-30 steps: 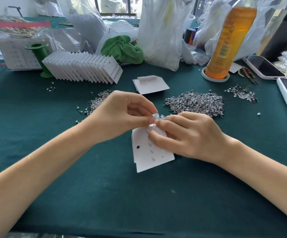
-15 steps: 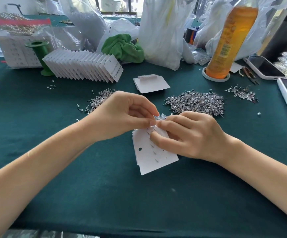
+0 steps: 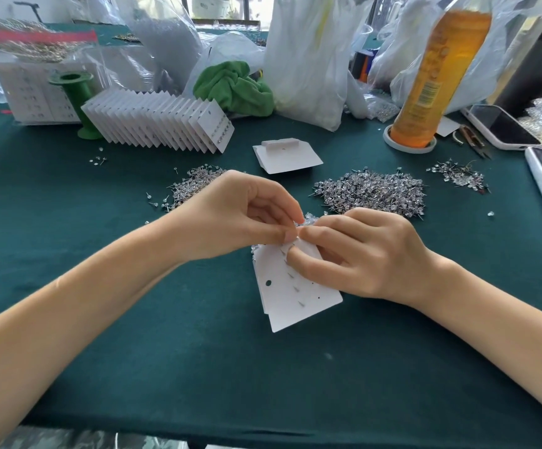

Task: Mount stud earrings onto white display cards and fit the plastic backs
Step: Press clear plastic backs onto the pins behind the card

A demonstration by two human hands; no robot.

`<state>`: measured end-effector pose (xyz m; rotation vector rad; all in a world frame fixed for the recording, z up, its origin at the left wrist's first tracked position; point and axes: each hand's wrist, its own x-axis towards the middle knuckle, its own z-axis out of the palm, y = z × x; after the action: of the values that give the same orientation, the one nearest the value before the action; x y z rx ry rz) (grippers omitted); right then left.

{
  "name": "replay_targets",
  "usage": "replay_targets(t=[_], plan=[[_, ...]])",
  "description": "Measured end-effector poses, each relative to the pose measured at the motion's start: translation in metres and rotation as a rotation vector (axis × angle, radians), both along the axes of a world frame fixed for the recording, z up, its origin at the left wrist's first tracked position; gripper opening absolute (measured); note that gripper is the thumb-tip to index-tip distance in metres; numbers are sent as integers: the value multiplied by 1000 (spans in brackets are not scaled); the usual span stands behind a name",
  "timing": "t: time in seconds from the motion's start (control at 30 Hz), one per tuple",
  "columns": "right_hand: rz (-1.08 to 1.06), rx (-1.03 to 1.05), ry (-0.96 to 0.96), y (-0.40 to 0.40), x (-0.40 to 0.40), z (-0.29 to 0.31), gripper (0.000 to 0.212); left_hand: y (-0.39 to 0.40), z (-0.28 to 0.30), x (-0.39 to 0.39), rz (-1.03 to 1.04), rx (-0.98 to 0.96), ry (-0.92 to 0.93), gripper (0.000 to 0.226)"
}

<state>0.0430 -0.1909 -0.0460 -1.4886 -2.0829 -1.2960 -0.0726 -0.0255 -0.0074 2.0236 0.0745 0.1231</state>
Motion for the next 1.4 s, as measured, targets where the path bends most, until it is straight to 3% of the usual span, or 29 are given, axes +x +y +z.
replay_targets(t=[0.73,1.13,1.33,1.4], plan=[[-24,38,0,1,1,3,20,-1,2,2,64,-27,-36,15],[7,35,-15,0,2,2,34,-3,3,3,33,24,-29,15],[-13,-3,10,-1,1,4,22,-3,1,5,13,40,-18,17],[-31,-23,128,-1,2,8,17,-3,3,6,43,12,-75,21]])
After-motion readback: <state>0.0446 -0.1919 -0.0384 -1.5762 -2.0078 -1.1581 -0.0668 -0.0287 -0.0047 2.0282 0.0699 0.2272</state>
